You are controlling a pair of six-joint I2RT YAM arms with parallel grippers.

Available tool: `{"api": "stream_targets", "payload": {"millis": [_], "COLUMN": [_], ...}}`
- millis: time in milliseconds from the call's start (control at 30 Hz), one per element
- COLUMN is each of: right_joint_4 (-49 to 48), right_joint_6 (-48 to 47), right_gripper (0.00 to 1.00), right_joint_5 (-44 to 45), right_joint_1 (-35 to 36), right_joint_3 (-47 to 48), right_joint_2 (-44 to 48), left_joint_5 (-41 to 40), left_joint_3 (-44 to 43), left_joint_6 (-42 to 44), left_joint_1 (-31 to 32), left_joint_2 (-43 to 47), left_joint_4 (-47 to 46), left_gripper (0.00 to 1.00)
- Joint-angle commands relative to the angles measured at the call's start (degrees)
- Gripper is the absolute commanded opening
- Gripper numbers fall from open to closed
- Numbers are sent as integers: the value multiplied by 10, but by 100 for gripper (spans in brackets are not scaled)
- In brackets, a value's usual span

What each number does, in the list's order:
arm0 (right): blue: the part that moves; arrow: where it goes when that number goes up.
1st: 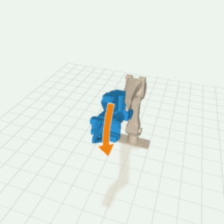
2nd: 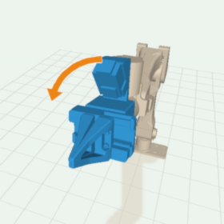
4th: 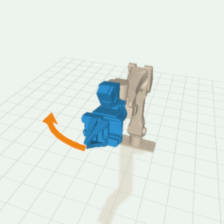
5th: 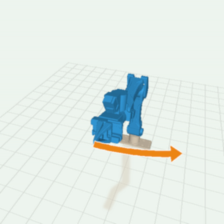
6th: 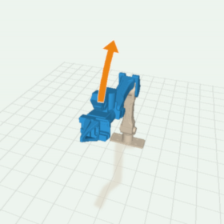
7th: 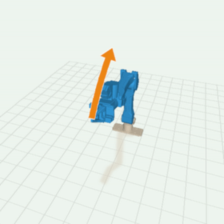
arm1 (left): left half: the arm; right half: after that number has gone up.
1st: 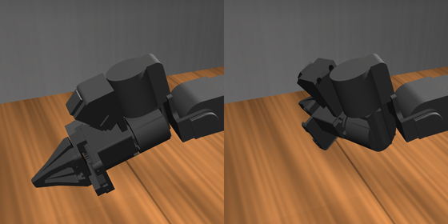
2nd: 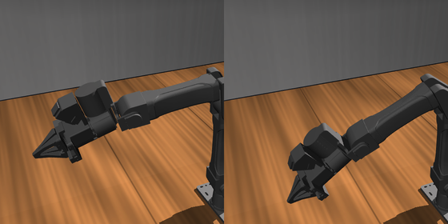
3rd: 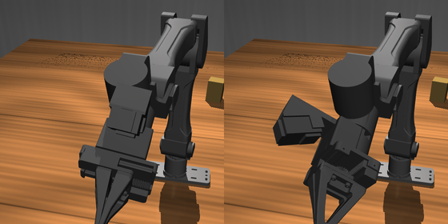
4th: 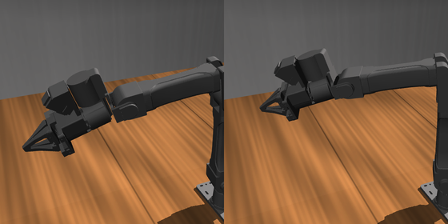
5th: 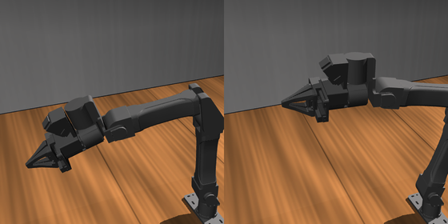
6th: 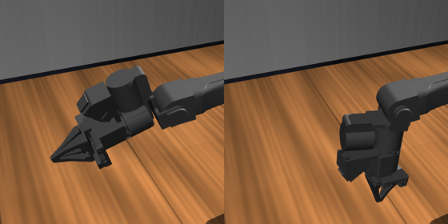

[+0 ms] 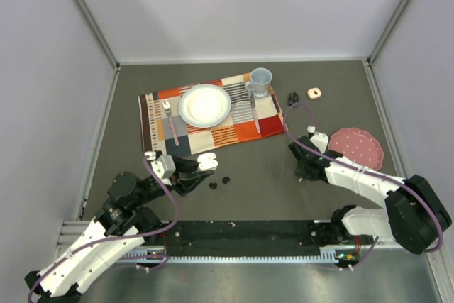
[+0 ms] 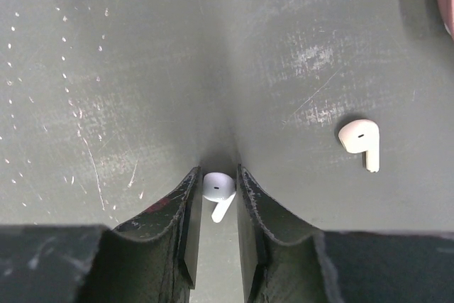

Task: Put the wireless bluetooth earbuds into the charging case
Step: Pick up the right earbud from the center of the board, then insert the right earbud into the right side groove of the charging case.

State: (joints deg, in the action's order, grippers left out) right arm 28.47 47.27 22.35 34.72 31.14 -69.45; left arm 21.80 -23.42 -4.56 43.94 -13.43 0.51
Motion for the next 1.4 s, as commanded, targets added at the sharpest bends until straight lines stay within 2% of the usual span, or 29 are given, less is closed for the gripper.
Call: {"api": "stream_targets", "payload": {"millis": [0, 267, 300, 533, 833, 1067, 1200, 1367], "right_joint_4": [13, 12, 9, -16, -112, -222, -355, -461], "right_joint_6": [-9, -26, -31, -73, -192, -308, -390, -458], "right_gripper": [22, 14, 9, 8, 6, 5, 5, 5], "right_joint_5": [-13, -11, -12, 3, 108, 234, 270, 299], "right_joint_1": [4, 20, 23, 51, 142, 265, 328, 402], "right_joint_3": [2, 25, 27, 55, 113, 146, 133, 128], "right_joint_2": [1, 27, 31, 67, 159, 169, 182, 178], "left_joint_5": [3, 3, 3, 9, 9, 2, 10, 3], "left_joint_3": [-20, -19, -19, -15, -8, 6, 21, 29], "left_joint_6": [-5, -6, -6, -10, -23, -46, -71, -85], "left_joint_1": [2, 1, 2, 2, 2, 1, 2, 2], "left_joint_2": [-6, -12, -14, -24, -35, -66, -92, -113], "left_joint_4": [-20, -21, -21, -27, -51, -95, -144, -178], "left_gripper": [0, 0, 0, 0, 0, 0, 0, 0]}}
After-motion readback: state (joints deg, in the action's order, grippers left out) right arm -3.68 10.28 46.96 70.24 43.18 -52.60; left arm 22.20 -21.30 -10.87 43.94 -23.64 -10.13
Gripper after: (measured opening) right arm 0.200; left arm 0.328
